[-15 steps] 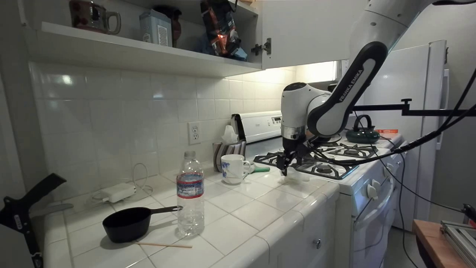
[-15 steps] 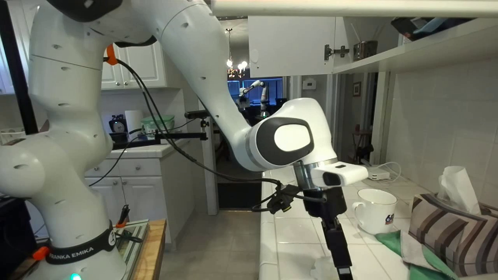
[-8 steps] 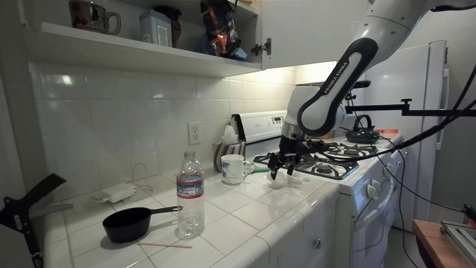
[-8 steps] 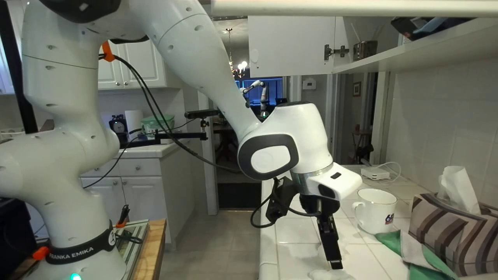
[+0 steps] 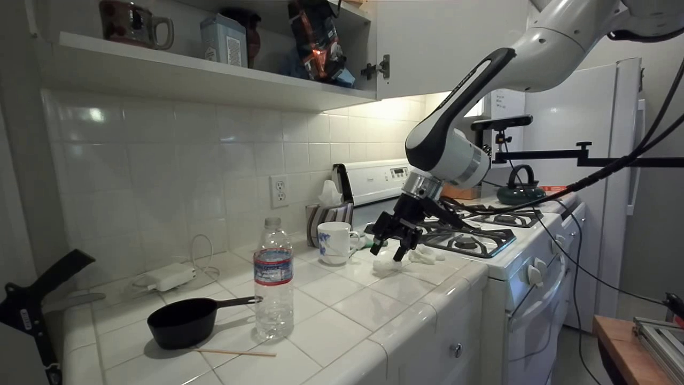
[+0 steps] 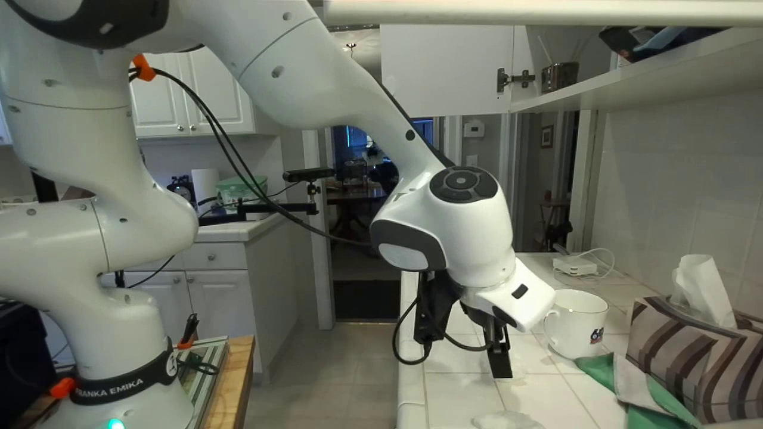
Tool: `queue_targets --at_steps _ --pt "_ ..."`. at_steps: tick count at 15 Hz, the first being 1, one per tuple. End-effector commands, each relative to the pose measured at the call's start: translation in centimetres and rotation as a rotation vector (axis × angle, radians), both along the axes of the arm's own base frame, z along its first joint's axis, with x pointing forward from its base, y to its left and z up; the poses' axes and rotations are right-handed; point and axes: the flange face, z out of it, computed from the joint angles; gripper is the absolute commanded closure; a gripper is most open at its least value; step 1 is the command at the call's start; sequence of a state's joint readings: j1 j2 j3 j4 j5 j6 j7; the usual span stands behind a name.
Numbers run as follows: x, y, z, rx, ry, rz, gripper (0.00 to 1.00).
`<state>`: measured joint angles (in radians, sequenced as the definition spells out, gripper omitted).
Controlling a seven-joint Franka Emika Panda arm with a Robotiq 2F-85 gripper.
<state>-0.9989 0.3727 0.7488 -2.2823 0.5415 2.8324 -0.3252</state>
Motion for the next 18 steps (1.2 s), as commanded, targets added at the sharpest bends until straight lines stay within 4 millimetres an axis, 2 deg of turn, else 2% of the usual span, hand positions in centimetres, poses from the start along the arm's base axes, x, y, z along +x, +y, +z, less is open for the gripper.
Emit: queue_targets --at_steps 1,2,4,5,8,11,12,18 --pt "-0.8 -1.2 1.1 0.162 -0.045 0.115 0.0" --pt "-2.1 -1.3 1.2 0.186 -0.003 0.168 0.0" --pt "-4.9 -1.2 2.3 0.147 0.111 0.231 0.0" --pt "-6.4 -0.9 2.2 0.108 0.162 0.235 0.0" --pt "-8.8 0.3 3.7 -0.003 0.2 0.25 0.0" --pt "-10.6 3.4 4.8 -0.114 0.229 0.271 0.0" --pt "-10.9 4.4 6.3 -0.136 0.214 0.286 0.0" --pt "-15.7 10.7 9.6 -0.356 0.266 0.319 0.0"
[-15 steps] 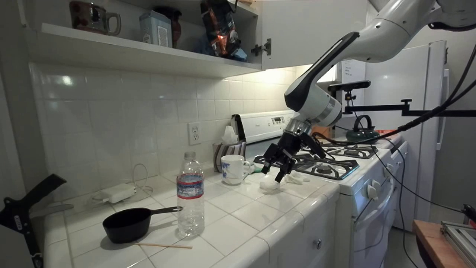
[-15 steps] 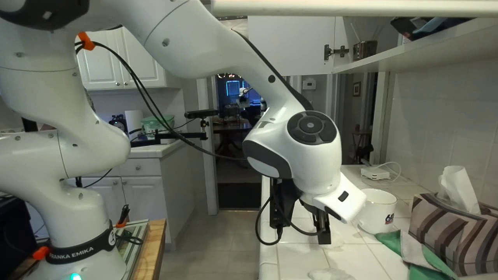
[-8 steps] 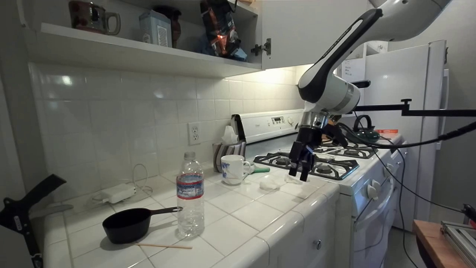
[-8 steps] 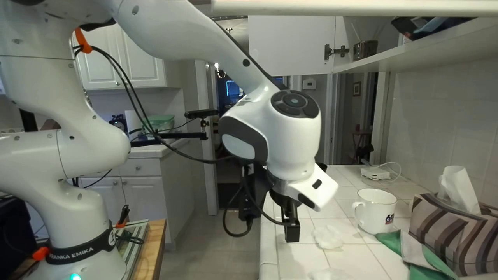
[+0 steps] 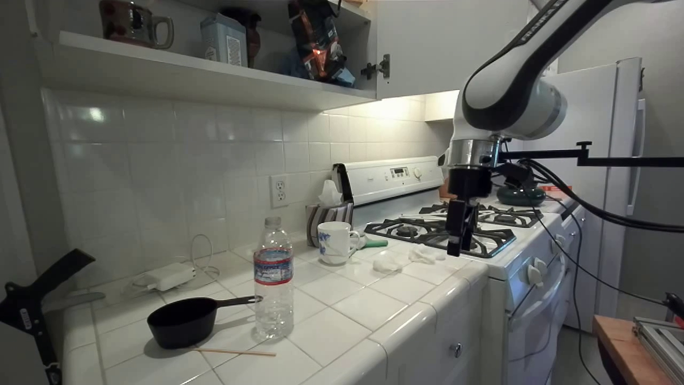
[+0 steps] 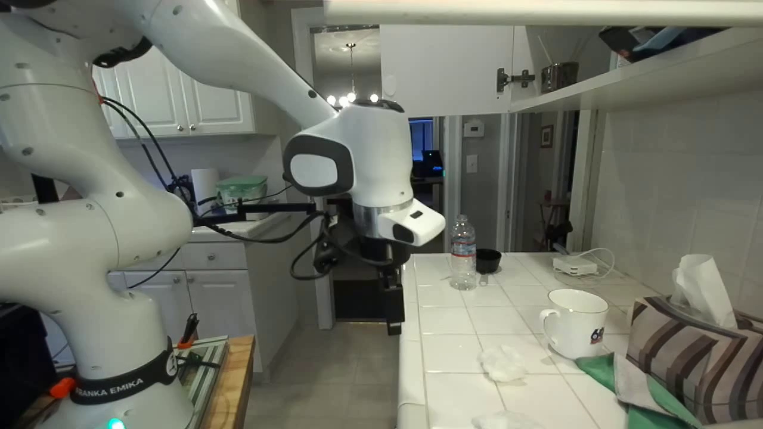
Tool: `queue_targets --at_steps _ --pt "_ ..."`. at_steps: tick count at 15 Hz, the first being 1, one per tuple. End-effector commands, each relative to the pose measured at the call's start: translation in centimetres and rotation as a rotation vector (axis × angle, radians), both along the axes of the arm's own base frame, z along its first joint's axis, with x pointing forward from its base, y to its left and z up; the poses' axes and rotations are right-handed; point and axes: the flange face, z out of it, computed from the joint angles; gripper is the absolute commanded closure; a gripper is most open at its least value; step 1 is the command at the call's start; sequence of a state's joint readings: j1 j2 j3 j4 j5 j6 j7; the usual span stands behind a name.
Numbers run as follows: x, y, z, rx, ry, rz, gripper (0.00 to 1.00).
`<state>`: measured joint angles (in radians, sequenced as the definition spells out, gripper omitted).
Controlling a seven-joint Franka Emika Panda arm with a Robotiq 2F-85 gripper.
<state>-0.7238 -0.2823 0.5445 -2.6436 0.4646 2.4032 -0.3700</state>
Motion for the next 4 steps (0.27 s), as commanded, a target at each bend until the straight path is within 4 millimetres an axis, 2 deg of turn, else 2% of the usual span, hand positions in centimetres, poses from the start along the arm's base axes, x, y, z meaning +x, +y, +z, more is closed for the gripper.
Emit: queue_targets --at_steps 1,4 --pt "-0.7 0.9 0.4 -0.042 0.01 0.01 0.0" --pt "-2.5 2.7 1.7 -0.098 -0.005 0.018 0.0"
